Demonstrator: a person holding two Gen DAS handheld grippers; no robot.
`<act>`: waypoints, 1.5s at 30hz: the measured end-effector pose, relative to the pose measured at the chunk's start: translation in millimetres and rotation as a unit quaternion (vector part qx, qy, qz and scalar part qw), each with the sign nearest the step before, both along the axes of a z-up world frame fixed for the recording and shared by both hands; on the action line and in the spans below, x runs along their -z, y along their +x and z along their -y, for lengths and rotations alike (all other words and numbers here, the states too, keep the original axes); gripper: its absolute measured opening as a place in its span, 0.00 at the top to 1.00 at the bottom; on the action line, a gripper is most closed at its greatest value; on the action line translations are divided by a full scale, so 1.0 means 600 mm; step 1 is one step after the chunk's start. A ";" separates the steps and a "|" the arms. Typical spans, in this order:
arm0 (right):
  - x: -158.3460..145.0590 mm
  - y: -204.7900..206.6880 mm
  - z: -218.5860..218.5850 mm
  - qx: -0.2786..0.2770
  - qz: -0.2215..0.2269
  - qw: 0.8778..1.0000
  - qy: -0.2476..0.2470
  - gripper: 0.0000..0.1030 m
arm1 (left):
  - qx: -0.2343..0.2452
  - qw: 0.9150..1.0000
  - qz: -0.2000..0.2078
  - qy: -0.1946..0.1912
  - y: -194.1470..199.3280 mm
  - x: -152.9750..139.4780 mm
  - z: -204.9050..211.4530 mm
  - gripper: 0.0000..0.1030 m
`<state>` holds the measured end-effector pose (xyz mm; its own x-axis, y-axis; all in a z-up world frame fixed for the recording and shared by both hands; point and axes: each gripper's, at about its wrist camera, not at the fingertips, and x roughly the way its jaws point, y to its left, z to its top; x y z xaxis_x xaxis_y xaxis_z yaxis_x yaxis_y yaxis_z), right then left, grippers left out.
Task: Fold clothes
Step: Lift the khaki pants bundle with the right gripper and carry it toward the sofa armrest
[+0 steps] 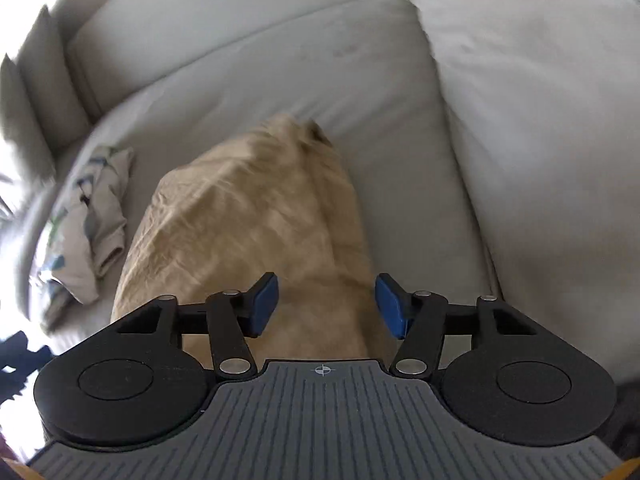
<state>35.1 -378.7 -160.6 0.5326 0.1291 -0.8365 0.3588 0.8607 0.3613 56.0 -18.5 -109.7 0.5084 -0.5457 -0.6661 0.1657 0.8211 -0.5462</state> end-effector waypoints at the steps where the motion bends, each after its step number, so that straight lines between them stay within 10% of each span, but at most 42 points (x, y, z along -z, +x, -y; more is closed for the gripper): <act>1: 0.003 -0.015 0.006 0.006 0.009 1.000 0.003 0.40 | 0.006 1.000 -0.007 0.003 0.002 0.009 0.007 0.37; 13: 0.060 -0.075 0.058 0.044 0.038 0.987 0.152 0.35 | 0.034 0.996 -0.078 0.030 0.028 0.100 0.089 0.27; 23: 0.127 -0.037 0.054 0.024 0.055 0.966 0.253 0.46 | 0.069 0.995 -0.045 0.060 0.030 0.098 0.130 0.21; 26: 0.122 -0.022 0.027 0.007 0.054 0.975 0.214 0.78 | 0.082 0.994 -0.032 0.072 0.029 0.094 0.144 0.39; 29: 0.086 -0.022 -0.013 -0.034 0.075 0.989 0.125 0.84 | 0.101 0.990 0.001 0.097 0.022 0.072 0.162 0.56; 34: -0.018 -0.041 -0.059 -0.070 0.125 0.990 0.004 0.86 | 0.139 0.977 0.092 0.133 0.001 -0.016 0.209 0.61; 45: -0.171 -0.191 0.126 0.115 0.207 0.967 -0.094 0.86 | 0.275 0.942 0.181 0.070 -0.043 -0.133 0.469 0.62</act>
<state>-79.5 -454.5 -58.0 0.8237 -0.1669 -0.5419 0.4068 0.8396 0.3598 30.5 -300.2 -29.9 0.3823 -0.7120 -0.5890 0.7408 0.6172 -0.2652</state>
